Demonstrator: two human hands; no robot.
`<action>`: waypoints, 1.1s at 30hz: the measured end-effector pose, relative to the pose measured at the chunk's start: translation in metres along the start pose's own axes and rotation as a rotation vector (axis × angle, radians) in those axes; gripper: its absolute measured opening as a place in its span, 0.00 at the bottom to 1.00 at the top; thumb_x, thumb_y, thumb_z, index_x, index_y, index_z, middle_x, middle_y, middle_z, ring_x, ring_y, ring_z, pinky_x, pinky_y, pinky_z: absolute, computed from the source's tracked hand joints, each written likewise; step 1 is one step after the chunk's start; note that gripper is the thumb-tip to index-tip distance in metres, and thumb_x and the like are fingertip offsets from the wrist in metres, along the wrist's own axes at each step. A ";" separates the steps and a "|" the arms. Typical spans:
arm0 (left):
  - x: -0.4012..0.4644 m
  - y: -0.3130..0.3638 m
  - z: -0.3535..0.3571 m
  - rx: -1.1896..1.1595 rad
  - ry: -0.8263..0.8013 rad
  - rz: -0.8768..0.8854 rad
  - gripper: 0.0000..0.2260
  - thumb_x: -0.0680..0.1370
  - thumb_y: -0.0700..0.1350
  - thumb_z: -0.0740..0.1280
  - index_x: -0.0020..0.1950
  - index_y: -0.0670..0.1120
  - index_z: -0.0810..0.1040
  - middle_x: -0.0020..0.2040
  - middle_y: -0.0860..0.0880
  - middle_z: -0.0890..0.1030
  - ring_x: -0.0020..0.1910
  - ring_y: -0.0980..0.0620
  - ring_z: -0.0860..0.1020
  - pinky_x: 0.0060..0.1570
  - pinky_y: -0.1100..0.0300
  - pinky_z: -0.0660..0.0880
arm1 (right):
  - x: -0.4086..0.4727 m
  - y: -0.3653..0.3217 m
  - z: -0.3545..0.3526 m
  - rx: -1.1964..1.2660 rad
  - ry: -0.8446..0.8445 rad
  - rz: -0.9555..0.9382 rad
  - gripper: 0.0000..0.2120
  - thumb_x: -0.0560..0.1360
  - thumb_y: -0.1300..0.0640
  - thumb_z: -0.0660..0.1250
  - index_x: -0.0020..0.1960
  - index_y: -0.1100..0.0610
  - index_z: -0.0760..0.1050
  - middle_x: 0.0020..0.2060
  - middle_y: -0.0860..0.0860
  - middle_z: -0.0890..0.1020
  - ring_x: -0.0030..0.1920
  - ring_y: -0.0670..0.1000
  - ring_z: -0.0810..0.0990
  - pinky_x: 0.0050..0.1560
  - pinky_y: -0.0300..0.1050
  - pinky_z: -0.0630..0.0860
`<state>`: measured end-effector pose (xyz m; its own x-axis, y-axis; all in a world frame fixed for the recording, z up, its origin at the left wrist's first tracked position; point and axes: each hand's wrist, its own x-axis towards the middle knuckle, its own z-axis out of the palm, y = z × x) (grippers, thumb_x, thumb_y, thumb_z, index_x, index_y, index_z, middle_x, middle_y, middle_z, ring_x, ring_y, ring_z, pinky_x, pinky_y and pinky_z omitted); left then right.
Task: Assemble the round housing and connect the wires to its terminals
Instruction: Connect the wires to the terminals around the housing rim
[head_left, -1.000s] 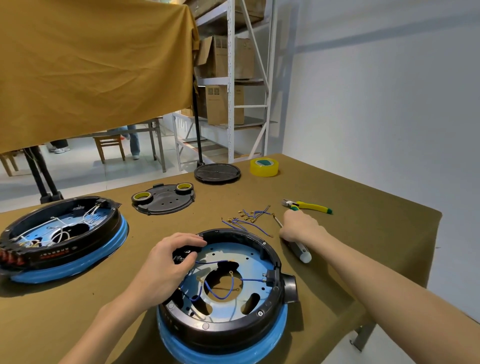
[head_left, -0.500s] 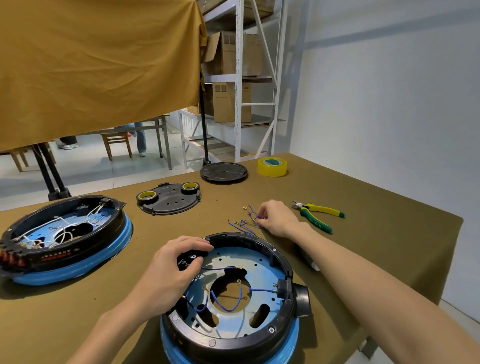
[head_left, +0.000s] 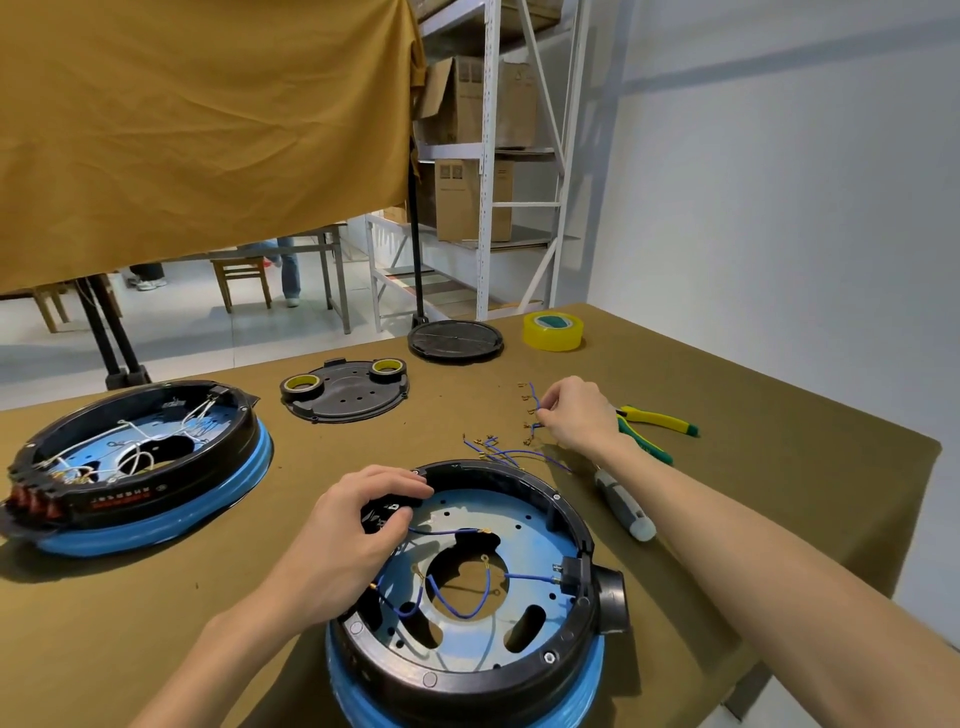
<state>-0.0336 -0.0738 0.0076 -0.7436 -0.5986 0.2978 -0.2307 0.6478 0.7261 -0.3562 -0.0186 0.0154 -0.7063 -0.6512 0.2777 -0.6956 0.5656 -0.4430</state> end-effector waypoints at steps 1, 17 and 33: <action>0.000 0.000 0.000 0.000 0.001 0.001 0.12 0.82 0.43 0.67 0.58 0.60 0.83 0.60 0.67 0.78 0.65 0.65 0.73 0.71 0.53 0.69 | 0.001 0.002 0.000 -0.004 0.015 0.023 0.05 0.79 0.55 0.70 0.52 0.53 0.84 0.50 0.52 0.86 0.51 0.54 0.83 0.46 0.47 0.77; 0.001 0.000 0.001 -0.004 0.010 0.015 0.13 0.82 0.41 0.67 0.57 0.59 0.84 0.58 0.68 0.79 0.64 0.66 0.73 0.69 0.56 0.70 | 0.000 0.018 0.001 -0.145 -0.288 -0.232 0.16 0.79 0.64 0.64 0.58 0.49 0.85 0.64 0.51 0.82 0.63 0.55 0.79 0.64 0.51 0.77; 0.000 0.001 0.000 0.007 0.000 0.015 0.13 0.82 0.41 0.66 0.58 0.59 0.83 0.60 0.66 0.79 0.65 0.65 0.72 0.69 0.60 0.67 | -0.014 -0.037 0.031 0.033 -0.337 -0.097 0.10 0.78 0.52 0.72 0.49 0.59 0.86 0.48 0.54 0.86 0.49 0.55 0.84 0.54 0.55 0.82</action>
<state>-0.0337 -0.0733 0.0084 -0.7468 -0.5889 0.3089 -0.2235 0.6597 0.7175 -0.3170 -0.0458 0.0017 -0.5497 -0.8350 0.0250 -0.7491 0.4795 -0.4570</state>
